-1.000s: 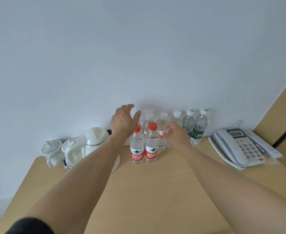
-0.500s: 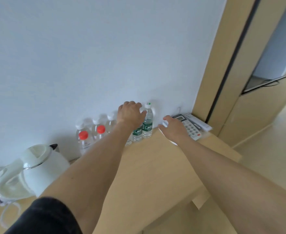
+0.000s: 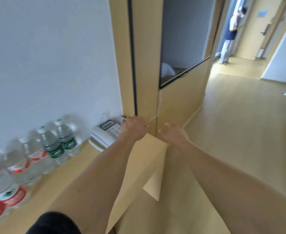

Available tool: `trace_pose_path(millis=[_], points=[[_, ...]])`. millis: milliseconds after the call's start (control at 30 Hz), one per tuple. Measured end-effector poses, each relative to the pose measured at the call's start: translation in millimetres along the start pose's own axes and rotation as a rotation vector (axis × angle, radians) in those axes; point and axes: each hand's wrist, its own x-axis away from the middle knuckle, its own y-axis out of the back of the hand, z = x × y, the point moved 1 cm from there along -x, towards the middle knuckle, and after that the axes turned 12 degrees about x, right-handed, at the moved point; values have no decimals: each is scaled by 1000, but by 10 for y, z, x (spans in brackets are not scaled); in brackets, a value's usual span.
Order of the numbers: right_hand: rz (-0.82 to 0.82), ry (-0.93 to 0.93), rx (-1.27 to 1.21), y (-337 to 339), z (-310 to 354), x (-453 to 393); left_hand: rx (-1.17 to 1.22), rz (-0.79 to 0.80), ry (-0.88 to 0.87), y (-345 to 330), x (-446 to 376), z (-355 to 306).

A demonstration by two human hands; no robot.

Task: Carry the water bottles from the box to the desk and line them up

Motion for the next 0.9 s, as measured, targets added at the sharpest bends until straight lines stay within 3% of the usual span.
trace_pose_path(millis=[433,667,900], points=[[-16,-458,-20,458,-2682,290,7,262,-302,-1366,-583,-2522],[57,-616,3,411,-3508,252,-14,376,-448,-2043,-934,-3283],[170,-679,113,505,-4076,-462,-70,485,-515,-2526,-1901,-3786]])
